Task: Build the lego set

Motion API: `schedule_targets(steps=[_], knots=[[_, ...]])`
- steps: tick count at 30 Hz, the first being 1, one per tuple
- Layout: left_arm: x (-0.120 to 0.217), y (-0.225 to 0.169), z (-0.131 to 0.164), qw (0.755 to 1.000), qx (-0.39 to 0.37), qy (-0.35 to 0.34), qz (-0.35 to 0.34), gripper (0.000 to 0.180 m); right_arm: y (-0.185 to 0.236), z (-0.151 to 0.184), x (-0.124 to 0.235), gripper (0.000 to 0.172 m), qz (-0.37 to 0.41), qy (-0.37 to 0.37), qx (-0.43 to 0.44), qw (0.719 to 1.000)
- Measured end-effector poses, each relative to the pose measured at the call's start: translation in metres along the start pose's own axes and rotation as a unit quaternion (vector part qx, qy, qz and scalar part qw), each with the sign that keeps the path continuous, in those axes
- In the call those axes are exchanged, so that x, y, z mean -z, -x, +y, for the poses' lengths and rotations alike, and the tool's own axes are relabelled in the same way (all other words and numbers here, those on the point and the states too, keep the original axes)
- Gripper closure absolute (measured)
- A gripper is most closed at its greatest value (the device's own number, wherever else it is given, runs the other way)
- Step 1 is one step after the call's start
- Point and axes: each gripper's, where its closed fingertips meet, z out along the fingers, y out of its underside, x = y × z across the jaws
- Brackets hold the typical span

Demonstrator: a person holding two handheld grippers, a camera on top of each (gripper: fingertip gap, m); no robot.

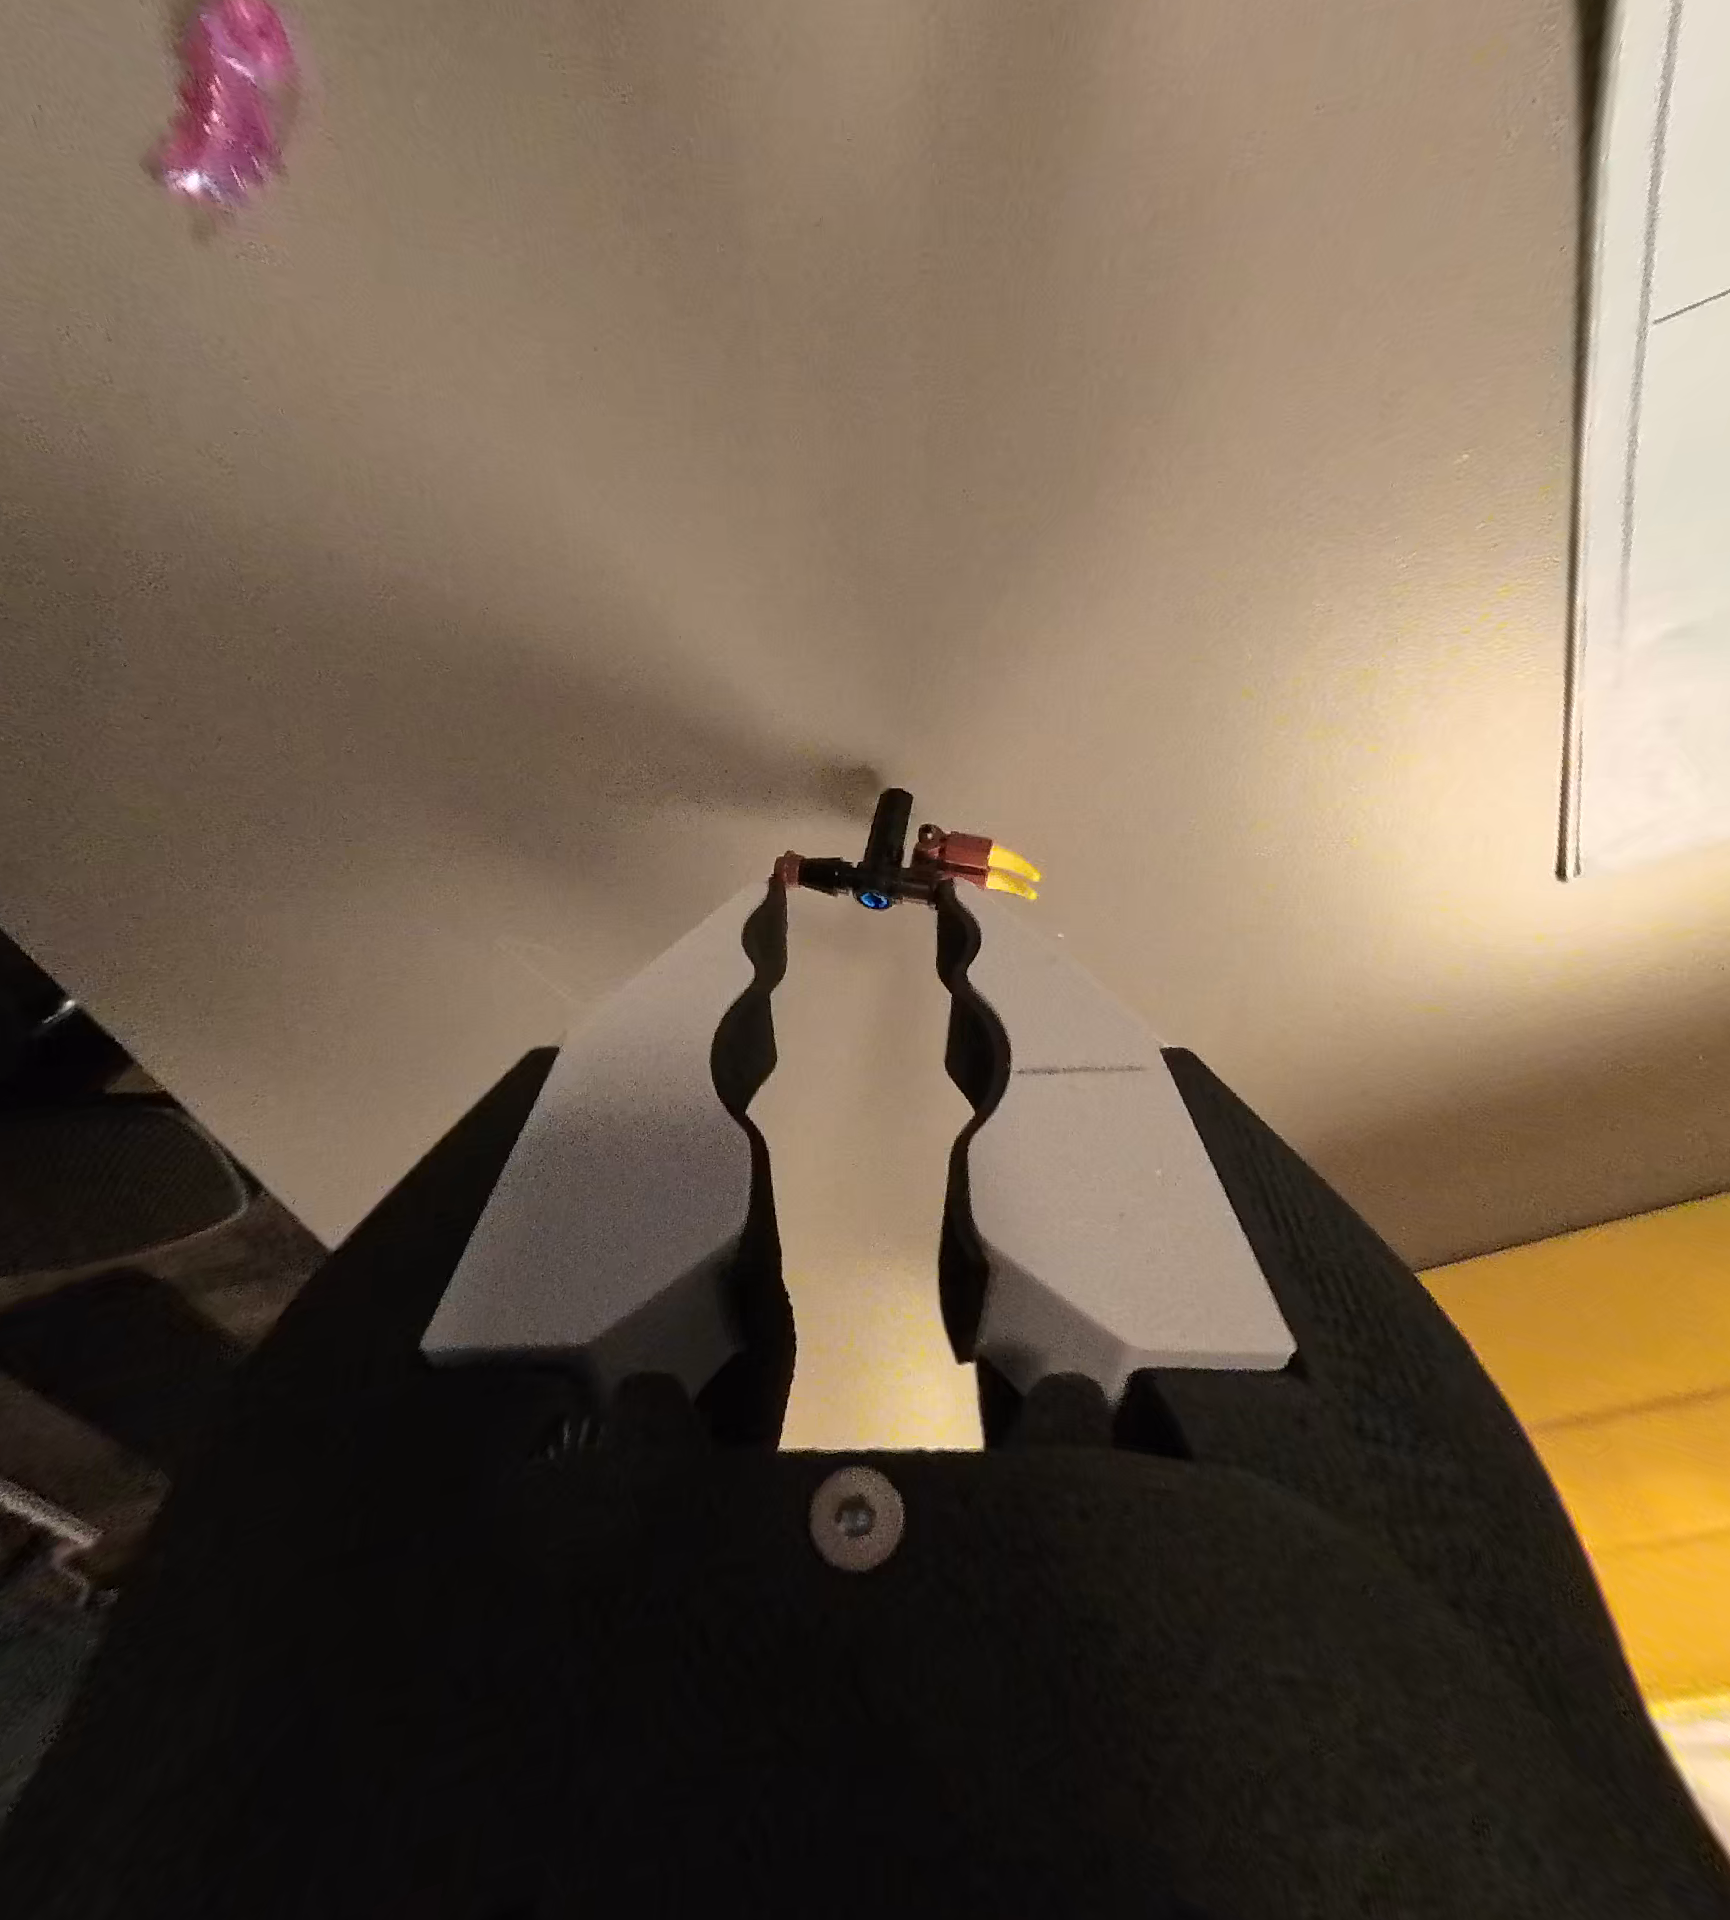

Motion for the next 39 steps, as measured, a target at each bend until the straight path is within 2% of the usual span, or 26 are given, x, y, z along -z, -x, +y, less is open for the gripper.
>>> schedule_targets(steps=[4,8,12,15,21,26,31,39], knots=[[0.006,0.000,-0.006,1.000,0.001,-0.013,0.003,0.157,-0.001,-0.007,-0.008,0.144,0.009,-0.050,0.026,0.998],[0.006,-0.002,-0.007,1.000,0.007,-0.015,0.009,0.157,-0.003,-0.017,-0.014,0.144,0.016,-0.176,0.025,0.984],[-0.012,0.003,0.020,0.998,-0.017,0.059,-0.029,0.157,-0.006,-0.021,-0.015,0.144,0.030,-0.293,-0.002,0.956],[-0.033,0.000,0.046,0.991,-0.043,0.117,-0.047,0.157,-0.006,-0.022,-0.015,0.144,0.048,-0.339,-0.014,0.939],[-0.064,-0.001,0.079,0.979,-0.094,0.155,-0.095,0.157,-0.005,-0.024,-0.015,0.144,0.066,-0.389,-0.037,0.918],[-0.071,0.005,0.079,0.972,-0.124,0.143,-0.141,0.157,-0.005,-0.025,-0.015,0.144,0.072,-0.408,-0.045,0.909],[-0.071,0.012,0.088,0.972,-0.088,0.161,-0.145,0.157,-0.005,-0.027,-0.015,0.144,0.077,-0.410,-0.046,0.908],[-0.068,0.022,0.090,0.967,-0.075,0.171,-0.171,0.157,-0.006,-0.030,-0.011,0.132,0.106,-0.418,-0.063,0.900]])
